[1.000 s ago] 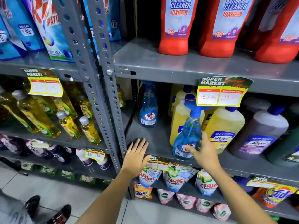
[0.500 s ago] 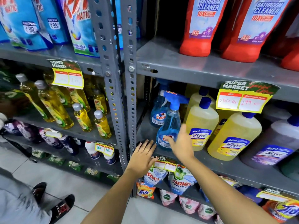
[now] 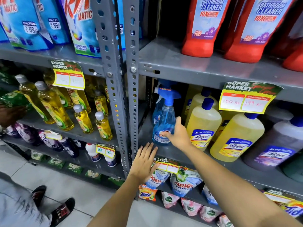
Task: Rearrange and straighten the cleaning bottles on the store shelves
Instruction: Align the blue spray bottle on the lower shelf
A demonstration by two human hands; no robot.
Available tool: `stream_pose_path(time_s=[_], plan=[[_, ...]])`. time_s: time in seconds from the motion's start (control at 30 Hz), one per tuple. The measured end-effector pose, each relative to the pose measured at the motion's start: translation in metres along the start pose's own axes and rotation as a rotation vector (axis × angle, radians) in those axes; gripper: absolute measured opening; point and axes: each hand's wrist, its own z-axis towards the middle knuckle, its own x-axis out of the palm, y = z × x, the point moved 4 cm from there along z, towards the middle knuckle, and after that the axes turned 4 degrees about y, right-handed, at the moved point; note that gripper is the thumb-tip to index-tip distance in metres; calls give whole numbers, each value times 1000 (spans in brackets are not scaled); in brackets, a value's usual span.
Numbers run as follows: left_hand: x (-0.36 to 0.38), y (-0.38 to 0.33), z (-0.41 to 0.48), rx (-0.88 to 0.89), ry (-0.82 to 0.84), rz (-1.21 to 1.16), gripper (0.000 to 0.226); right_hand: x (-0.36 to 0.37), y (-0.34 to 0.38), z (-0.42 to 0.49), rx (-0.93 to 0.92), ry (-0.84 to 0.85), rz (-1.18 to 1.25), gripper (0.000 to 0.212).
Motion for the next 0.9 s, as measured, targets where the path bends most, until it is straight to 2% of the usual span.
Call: stream_pose_path(time_s=[0.2, 0.57, 0.9], plan=[[1, -1, 1, -1, 9, 17, 70, 6, 4, 1, 23, -23, -73, 58], [0, -2, 0, -8, 25, 30, 72, 12, 7, 5, 0, 38, -51, 56], [-1, -2, 0, 1, 56, 18, 72, 15, 6, 3, 7, -14, -89, 60]])
